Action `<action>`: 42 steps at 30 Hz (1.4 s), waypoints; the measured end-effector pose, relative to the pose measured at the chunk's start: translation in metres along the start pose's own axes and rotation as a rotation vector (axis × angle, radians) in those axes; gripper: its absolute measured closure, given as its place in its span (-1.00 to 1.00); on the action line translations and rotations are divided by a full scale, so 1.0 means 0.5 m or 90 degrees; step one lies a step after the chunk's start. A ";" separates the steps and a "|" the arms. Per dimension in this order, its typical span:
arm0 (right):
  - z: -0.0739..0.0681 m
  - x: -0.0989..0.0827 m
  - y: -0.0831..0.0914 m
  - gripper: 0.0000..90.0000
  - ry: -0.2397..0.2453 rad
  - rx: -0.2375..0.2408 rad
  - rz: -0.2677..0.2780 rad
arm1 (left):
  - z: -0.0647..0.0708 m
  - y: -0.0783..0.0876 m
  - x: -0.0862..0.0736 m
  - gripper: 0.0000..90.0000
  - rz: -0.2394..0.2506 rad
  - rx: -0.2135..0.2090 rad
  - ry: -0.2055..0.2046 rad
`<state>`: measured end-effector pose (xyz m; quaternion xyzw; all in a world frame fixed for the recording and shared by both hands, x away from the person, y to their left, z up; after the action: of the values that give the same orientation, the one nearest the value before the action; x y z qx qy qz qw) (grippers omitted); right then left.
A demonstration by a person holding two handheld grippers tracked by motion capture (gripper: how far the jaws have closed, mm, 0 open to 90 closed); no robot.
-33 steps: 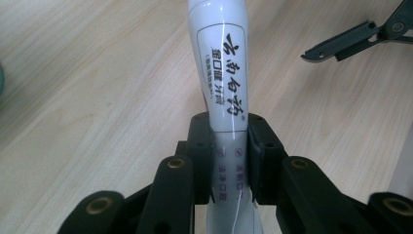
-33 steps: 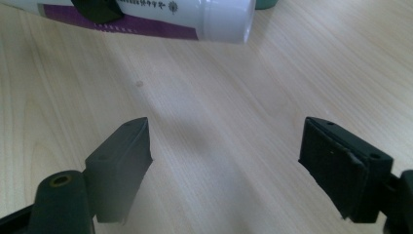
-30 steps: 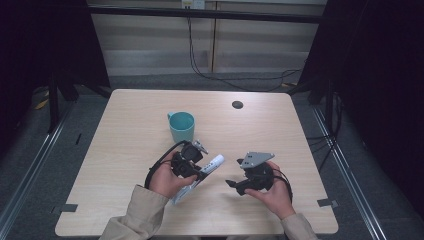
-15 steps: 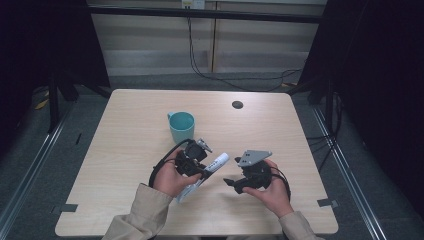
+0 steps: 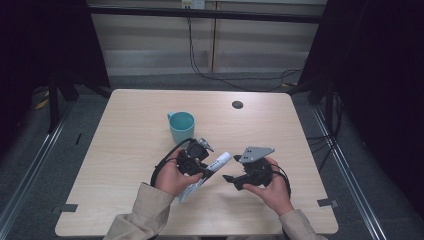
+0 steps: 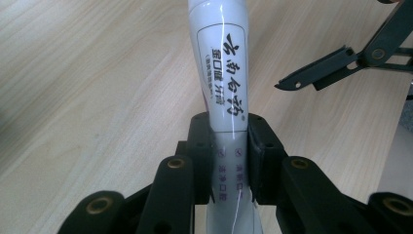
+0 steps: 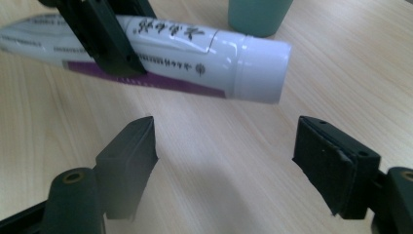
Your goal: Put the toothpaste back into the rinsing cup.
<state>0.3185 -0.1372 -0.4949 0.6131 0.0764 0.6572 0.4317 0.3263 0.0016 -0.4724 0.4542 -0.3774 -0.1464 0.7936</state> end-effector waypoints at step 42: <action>0.032 0.038 0.014 -0.36 -0.163 0.021 0.078 | 0.001 0.013 0.014 0.66 0.047 -0.002 -0.002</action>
<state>0.3316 -0.1361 -0.4727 0.7026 -0.0061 0.5973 0.3867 0.3296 0.0008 -0.4637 0.4382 -0.3952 -0.1182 0.7987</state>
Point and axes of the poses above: each handheld gripper's, and its own axes: y roughly backward along the jaws, x roughly out of its top, z roughly to its right, the point moved 7 cm from there along -y, roughly forward along the jaws, and after that the axes turned 15 degrees about y, right-handed, at the moved point
